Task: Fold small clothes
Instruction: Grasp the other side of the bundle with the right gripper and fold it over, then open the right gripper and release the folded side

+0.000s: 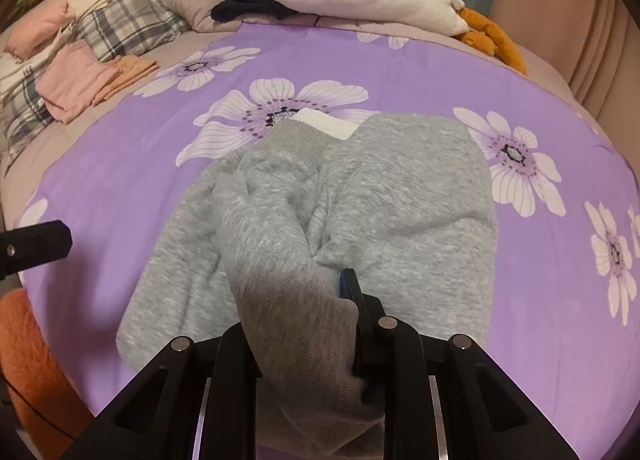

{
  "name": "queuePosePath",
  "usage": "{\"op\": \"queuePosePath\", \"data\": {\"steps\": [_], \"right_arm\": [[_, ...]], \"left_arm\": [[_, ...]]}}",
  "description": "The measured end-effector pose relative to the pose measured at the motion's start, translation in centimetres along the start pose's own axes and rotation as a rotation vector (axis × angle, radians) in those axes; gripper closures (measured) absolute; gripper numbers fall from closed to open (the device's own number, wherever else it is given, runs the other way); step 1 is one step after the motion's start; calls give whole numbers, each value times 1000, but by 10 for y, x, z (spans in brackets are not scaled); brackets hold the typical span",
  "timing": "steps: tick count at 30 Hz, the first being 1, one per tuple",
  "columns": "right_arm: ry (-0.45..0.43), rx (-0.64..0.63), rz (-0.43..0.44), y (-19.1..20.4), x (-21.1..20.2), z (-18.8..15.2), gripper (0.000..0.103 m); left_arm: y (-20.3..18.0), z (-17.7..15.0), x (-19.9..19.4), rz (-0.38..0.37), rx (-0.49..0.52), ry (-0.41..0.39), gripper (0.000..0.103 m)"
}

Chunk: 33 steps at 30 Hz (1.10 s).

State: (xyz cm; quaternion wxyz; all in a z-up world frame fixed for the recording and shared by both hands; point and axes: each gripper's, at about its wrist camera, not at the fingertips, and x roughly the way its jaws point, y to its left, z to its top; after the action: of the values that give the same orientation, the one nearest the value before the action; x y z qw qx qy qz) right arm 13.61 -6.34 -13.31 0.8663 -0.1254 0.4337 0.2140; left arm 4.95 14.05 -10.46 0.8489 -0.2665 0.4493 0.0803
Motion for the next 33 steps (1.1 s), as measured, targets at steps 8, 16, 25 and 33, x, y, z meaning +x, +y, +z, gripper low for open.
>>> {"op": "queuePosePath", "data": {"steps": [8,16,25,33], "right_arm": [[-5,28,47,-12,-16,0,74],[-39,72,143,-30,-50,-7,48],[-50,145,121,-59,-70,-24,34],[7,273,20,-90,-56,-38,34]], "left_arm": [[-4,3,-7,-26,21,-17,5],[-22,13,-8,-120,52,-13,2],[-60,22,14,-228,132,65,1],[-100,26,52,-320,214,177,1]]}}
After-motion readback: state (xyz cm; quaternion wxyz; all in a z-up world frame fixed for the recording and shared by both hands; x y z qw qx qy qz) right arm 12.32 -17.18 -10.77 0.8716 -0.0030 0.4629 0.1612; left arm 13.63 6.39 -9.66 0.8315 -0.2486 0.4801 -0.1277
